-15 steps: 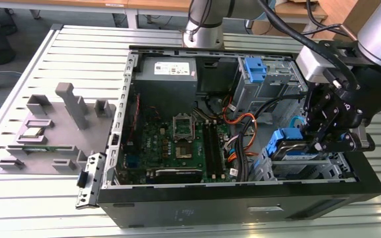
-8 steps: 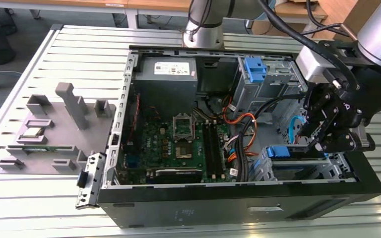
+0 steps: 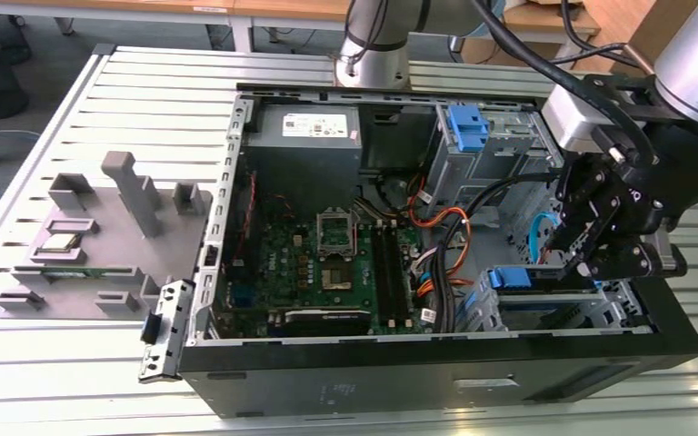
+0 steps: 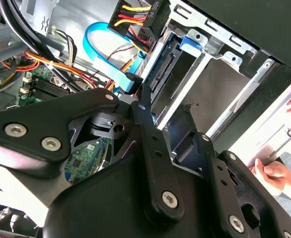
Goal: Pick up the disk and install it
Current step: 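Insert the disk into the insertion slot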
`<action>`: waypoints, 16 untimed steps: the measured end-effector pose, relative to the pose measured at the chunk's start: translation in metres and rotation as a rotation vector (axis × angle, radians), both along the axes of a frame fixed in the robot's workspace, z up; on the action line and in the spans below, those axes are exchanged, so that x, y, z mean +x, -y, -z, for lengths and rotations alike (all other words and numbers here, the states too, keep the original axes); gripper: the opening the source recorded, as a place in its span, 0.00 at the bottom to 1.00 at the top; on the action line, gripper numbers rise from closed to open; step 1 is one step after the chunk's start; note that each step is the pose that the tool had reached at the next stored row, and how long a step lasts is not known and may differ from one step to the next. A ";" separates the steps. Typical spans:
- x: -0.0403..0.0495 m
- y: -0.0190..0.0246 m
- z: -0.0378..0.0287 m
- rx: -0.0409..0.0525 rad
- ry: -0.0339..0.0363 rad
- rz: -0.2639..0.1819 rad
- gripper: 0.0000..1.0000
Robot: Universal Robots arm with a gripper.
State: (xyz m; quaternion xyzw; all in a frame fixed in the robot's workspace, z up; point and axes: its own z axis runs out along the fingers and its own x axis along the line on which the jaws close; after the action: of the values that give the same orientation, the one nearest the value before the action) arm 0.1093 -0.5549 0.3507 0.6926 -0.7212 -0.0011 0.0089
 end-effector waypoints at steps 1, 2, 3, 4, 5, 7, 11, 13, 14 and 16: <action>0.0000 0.0000 0.0005 0.0003 0.0000 0.000 0.41; 0.0000 0.0000 0.0012 0.0005 0.0000 0.000 0.41; 0.0000 0.0000 0.0023 0.0003 0.0000 0.000 0.41; 0.0000 0.0000 0.0041 0.0001 0.0000 -0.001 0.41; 0.0000 0.0000 0.0057 0.0002 0.0000 -0.001 0.41; 0.0000 0.0000 0.0061 0.0000 0.0000 -0.001 0.41; 0.0000 0.0000 0.0062 0.0000 0.0000 -0.001 0.41; 0.0000 0.0000 0.0063 0.0001 0.0000 -0.001 0.41; 0.0000 0.0000 0.0063 0.0001 0.0000 -0.001 0.41; 0.0000 0.0000 0.0063 0.0002 0.0000 -0.001 0.33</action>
State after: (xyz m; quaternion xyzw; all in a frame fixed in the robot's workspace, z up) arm 0.1093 -0.5549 0.3444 0.6931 -0.7208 -0.0011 0.0088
